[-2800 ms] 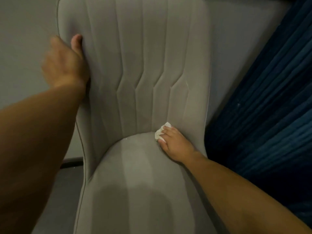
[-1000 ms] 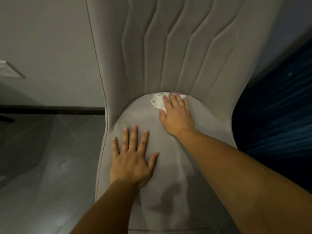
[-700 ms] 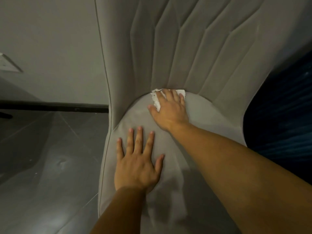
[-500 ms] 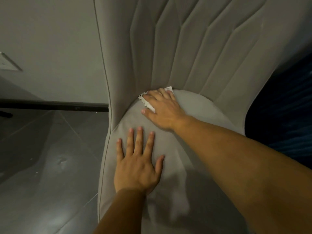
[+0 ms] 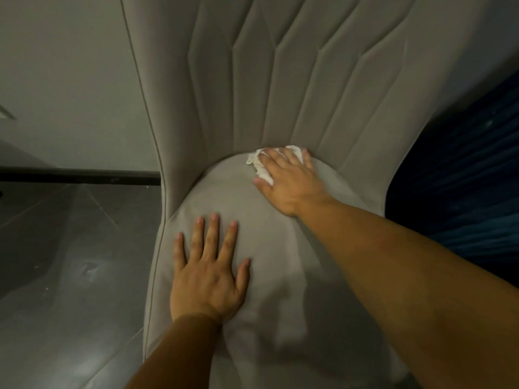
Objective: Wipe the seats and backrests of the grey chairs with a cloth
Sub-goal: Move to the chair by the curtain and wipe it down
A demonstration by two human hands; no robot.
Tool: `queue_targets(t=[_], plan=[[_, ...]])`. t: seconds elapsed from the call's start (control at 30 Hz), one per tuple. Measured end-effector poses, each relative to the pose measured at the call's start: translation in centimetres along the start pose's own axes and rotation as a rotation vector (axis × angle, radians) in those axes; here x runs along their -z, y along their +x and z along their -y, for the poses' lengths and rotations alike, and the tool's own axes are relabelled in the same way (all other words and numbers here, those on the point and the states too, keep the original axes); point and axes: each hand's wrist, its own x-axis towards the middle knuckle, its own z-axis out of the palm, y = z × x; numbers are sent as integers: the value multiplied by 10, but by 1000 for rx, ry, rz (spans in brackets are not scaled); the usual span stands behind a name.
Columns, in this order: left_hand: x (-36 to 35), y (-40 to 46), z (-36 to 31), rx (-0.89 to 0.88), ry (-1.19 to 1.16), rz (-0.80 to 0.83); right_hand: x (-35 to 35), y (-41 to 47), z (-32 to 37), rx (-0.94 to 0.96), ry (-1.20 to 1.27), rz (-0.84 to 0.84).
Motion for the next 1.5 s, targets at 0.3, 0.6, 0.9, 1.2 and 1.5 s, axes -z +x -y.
queue_targets(t=[0.3,0.6,0.9,1.2,1.5], plan=[[-8,0,1,-5,-20,-44,-8,-14,10,-655,103,-158],[-5,0,0,-2,-74,-24,-10,15,64,-345,160,-95],[-3,1,2,-22,-64,-18,-1,17,71,408,87,-33],[-2,0,2,3,-50,-10,-4,-11,18,-170,94,-25],[-6,0,2,19,-13,-24,-3,-78,29,-240,127,17]])
